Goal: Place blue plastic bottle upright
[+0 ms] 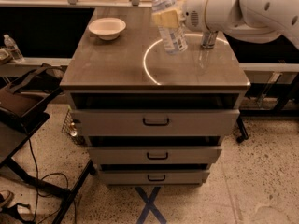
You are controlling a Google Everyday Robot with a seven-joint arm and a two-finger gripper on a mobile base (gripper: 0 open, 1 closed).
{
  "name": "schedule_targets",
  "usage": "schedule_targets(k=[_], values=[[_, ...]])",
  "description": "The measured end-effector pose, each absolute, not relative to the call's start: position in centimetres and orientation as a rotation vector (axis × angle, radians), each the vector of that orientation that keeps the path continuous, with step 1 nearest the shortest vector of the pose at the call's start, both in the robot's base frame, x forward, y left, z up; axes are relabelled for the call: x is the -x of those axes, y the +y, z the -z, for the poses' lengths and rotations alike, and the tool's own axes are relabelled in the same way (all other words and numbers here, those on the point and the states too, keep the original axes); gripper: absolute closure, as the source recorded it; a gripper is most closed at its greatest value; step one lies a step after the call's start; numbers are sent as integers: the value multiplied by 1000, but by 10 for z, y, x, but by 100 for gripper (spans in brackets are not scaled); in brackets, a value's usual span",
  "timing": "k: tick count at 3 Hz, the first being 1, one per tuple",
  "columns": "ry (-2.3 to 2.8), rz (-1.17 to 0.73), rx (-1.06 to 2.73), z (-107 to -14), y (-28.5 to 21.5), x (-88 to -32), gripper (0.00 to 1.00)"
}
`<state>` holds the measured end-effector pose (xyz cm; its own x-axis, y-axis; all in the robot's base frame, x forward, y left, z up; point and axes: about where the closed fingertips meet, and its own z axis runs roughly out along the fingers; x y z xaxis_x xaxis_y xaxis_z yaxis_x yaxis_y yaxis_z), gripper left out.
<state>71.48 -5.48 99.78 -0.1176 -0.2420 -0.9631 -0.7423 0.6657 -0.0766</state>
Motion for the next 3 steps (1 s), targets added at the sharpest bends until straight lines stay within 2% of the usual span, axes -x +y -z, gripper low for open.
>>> schedule_targets(k=[2, 3], values=[[1497, -635, 924, -993, -47, -732, 100], [1458, -782, 900, -990, -35, -742, 100]])
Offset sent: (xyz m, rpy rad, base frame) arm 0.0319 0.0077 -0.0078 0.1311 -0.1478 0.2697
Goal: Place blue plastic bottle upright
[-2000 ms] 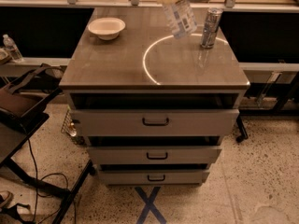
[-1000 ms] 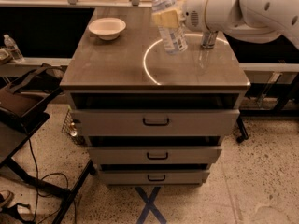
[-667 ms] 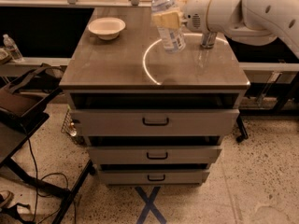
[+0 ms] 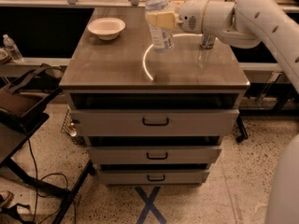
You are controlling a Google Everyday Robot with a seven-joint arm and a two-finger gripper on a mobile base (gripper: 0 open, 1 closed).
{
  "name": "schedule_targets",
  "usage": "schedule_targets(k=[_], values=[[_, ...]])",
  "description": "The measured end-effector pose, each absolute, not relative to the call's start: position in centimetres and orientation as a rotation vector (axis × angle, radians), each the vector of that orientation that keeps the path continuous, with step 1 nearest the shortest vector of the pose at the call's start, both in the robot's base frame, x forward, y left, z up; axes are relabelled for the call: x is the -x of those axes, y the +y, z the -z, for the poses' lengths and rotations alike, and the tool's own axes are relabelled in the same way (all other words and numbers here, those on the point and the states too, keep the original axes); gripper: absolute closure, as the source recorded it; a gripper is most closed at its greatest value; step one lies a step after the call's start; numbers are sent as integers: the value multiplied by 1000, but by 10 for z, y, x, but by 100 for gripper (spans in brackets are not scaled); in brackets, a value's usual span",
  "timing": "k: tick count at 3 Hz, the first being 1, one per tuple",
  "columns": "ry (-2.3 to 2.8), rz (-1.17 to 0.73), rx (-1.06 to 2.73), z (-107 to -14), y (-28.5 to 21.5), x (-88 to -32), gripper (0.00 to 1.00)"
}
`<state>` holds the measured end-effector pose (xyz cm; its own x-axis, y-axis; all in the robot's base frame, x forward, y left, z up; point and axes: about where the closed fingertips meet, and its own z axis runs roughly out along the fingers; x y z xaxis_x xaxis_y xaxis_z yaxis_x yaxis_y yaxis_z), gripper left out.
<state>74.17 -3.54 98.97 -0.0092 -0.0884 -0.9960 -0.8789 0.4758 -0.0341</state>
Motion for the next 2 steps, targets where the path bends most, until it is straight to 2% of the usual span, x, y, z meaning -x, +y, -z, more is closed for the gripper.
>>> schedule_targets(k=[1, 2], values=[[1431, -905, 861, -986, -28, -745, 100], [1383, -942, 871, -983, -20, -744, 100]])
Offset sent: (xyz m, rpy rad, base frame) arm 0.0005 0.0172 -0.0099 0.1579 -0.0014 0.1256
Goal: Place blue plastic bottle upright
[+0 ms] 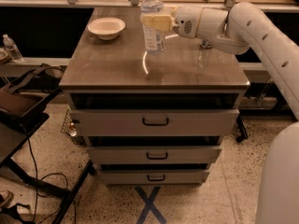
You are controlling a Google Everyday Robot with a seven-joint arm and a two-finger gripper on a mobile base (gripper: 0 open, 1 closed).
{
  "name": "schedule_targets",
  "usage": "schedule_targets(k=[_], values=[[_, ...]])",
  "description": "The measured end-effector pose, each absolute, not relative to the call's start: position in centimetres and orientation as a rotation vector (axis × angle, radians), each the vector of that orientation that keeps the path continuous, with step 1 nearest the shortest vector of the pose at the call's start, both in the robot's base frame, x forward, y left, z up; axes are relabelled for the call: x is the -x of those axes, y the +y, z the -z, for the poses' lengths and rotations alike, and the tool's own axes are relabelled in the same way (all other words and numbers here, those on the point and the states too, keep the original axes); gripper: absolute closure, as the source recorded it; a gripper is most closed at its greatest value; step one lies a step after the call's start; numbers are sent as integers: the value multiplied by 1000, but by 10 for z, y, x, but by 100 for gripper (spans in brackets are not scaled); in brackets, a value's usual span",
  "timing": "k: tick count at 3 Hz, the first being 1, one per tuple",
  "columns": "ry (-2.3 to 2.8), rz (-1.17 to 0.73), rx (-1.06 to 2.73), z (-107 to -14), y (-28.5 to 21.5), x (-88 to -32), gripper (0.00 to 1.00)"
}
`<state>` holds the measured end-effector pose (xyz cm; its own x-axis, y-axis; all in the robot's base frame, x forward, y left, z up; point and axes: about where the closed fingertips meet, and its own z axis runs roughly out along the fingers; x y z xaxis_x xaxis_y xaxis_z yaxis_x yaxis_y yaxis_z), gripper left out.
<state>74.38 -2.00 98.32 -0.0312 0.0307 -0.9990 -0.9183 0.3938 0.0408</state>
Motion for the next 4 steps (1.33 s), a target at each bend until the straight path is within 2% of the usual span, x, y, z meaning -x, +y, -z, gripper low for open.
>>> schedule_targets(k=[4], values=[[1257, -917, 931, -959, -1, -740, 100]])
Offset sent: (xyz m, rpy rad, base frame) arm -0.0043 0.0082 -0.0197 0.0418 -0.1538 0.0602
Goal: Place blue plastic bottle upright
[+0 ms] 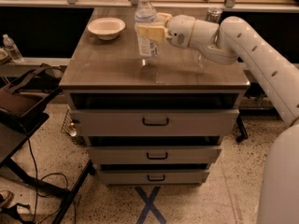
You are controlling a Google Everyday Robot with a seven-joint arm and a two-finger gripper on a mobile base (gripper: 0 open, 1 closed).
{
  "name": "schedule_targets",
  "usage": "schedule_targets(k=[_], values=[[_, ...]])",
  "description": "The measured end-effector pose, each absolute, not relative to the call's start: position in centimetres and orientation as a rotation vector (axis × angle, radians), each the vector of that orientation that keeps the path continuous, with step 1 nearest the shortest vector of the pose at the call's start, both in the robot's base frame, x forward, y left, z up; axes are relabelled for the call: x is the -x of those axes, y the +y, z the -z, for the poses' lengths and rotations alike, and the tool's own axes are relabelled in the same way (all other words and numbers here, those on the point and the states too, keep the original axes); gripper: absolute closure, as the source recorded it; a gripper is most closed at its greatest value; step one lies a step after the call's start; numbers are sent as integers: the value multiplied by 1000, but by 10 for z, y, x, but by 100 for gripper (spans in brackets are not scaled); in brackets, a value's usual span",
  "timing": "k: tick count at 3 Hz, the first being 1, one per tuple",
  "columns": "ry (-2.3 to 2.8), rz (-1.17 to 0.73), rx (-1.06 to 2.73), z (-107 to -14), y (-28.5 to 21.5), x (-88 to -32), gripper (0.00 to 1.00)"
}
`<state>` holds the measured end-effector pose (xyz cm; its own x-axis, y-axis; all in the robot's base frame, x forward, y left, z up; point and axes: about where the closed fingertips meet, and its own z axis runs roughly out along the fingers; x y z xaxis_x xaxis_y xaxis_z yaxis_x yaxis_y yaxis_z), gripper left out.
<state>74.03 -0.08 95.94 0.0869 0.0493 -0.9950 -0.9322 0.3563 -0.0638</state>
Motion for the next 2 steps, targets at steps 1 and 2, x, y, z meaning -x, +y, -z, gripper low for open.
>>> schedule_targets(k=[1, 2], values=[[1249, -942, 917, -955, -1, -742, 100], [1245, -965, 902, -949, -2, -744, 100]])
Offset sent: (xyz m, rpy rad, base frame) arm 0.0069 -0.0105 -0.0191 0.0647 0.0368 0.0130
